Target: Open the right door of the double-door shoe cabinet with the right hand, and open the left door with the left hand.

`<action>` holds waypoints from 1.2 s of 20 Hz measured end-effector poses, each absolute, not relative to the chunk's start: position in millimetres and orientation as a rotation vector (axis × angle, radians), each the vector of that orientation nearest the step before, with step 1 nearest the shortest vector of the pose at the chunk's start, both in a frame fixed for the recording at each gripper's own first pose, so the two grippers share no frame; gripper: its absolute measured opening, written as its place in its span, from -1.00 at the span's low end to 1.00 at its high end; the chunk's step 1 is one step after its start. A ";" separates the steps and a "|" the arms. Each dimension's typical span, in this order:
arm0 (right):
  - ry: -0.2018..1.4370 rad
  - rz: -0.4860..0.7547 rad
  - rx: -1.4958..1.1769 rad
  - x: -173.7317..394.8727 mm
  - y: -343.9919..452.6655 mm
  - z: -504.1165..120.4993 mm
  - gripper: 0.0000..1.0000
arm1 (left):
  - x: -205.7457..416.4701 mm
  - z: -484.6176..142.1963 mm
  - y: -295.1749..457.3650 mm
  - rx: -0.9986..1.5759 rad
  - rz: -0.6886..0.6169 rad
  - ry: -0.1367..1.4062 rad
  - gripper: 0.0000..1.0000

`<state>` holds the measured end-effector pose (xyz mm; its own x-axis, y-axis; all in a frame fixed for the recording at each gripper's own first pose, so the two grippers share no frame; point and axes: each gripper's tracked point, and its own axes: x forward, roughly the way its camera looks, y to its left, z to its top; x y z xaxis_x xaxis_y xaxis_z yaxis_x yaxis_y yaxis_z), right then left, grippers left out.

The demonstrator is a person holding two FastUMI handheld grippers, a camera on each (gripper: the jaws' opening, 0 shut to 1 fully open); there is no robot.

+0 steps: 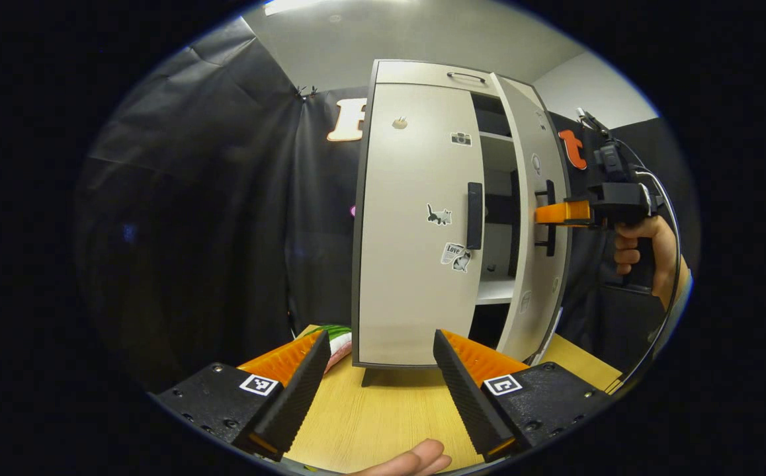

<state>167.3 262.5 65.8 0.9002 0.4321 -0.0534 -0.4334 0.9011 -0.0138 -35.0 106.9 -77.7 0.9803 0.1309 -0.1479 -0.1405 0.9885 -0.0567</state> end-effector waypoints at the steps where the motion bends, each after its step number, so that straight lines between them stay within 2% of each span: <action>1: 0.049 0.453 -0.022 164.4 260.4 67.5 -0.60 | -36.4 -77.9 105.6 -0.066 0.133 0.142 0.94; 8: 0.044 0.469 -0.024 154.5 242.0 70.7 -0.61 | -38.1 -73.8 108.9 -0.059 0.137 0.115 0.94; 9: 0.041 0.466 -0.028 154.1 238.9 70.9 -0.61 | -38.7 -73.5 108.1 -0.056 0.138 0.107 0.89; 10: 0.035 0.464 -0.032 153.0 235.7 72.2 -0.61 | -39.4 -72.4 107.0 -0.052 0.138 0.103 0.94; 15: 0.037 0.471 -0.018 149.4 224.8 73.7 -0.61 | -39.4 -70.6 90.2 -0.043 0.094 0.085 0.94; 22: 0.014 0.409 -0.043 148.4 199.7 78.4 -0.62 | -34.3 -79.9 67.5 -0.031 0.038 0.101 0.94; 24: -0.005 0.401 -0.042 149.3 195.6 81.0 -0.71 | -31.8 -82.2 62.9 -0.034 0.026 0.108 0.94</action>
